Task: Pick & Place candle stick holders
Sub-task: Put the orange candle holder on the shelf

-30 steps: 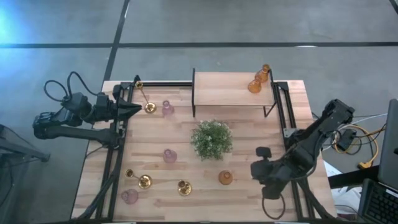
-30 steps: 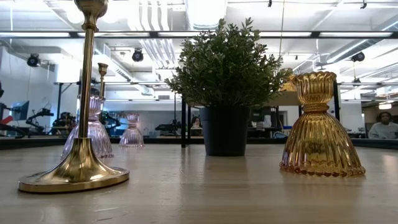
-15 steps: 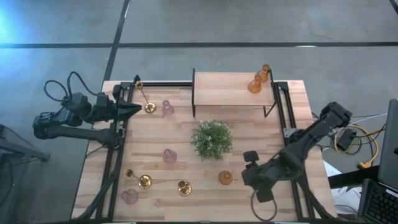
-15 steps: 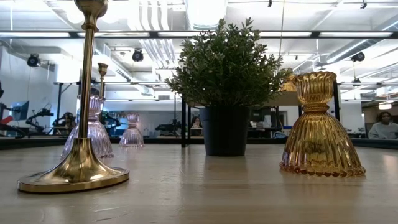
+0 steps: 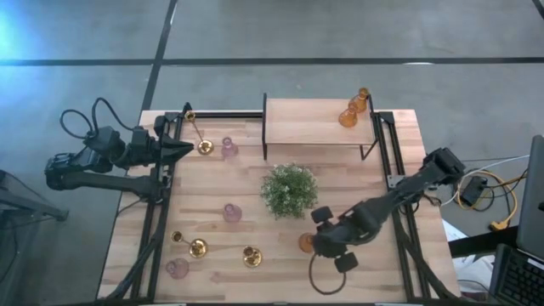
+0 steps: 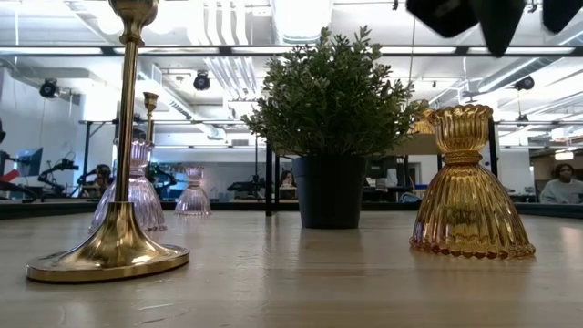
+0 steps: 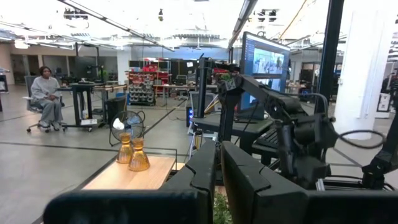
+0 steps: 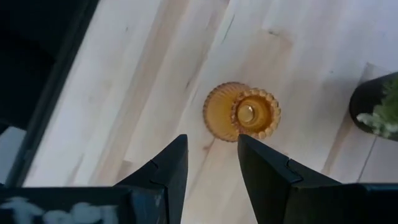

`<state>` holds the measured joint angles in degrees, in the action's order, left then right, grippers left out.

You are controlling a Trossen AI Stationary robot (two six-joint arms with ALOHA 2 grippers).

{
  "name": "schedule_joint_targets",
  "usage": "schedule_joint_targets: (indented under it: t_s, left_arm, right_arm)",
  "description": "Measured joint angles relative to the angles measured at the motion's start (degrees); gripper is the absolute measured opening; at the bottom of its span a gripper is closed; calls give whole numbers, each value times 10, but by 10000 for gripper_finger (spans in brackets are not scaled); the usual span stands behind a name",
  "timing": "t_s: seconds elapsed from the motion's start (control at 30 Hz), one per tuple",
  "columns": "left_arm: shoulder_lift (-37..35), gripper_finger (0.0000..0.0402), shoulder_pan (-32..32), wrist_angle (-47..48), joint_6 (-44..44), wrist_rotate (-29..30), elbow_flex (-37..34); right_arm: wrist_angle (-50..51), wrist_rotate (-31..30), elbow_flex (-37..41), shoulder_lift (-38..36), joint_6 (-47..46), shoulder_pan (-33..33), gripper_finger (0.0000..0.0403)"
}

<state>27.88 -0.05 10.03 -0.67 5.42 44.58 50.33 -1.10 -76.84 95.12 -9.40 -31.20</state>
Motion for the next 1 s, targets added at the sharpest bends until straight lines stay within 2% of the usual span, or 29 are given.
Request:
schedule_joint_targets:
  t_s: [0.77,1.0]
  left_arm:
    - [0,30,0,0,0,0,0]
    - [0,30,0,0,0,0,0]
  right_arm:
    - [-39,85,-7,57,72,58,136]
    - [-34,89,-7,89,94,62,120]
